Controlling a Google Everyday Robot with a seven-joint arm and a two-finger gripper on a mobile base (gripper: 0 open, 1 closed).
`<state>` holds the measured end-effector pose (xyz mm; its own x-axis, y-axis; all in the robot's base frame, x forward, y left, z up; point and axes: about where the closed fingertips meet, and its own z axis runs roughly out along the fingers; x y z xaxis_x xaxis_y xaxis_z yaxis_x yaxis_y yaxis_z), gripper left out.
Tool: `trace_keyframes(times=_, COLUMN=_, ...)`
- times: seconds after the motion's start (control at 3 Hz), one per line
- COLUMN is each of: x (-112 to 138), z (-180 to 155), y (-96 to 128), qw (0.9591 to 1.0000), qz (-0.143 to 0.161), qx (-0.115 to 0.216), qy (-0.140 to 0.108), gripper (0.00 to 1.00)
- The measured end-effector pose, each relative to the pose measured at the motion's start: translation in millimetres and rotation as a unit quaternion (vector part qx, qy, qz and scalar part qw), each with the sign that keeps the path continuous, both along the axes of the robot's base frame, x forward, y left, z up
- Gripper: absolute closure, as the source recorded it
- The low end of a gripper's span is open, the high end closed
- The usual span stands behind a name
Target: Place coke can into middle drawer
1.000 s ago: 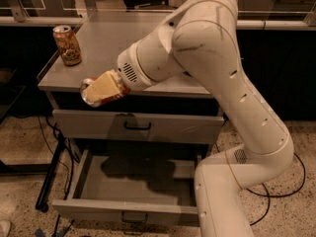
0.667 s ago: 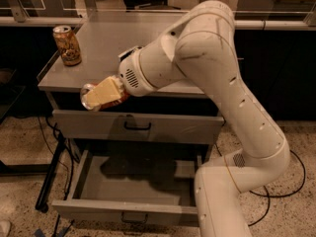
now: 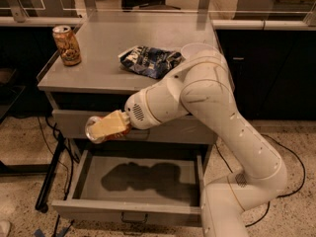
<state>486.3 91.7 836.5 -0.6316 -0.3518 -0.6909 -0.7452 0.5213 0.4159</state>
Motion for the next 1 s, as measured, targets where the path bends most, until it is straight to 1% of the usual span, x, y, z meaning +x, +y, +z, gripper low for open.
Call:
trace_keyframes(times=0.33, x=0.0, z=0.0, y=0.0, qw=1.0, qz=0.0, qx=0.0, qy=0.0, gripper=1.0)
trace_keyframes(times=0.67, x=2.0, z=-14.4, y=-3.1, qw=0.9997, qz=-0.004, qx=0.006, qy=0.021, gripper=1.0)
trace_keyframes(times=1.0, x=-3.4, z=-45.0, y=-22.7, qw=0.9975, qz=-0.025, qx=0.016, qy=0.065, gripper=1.0)
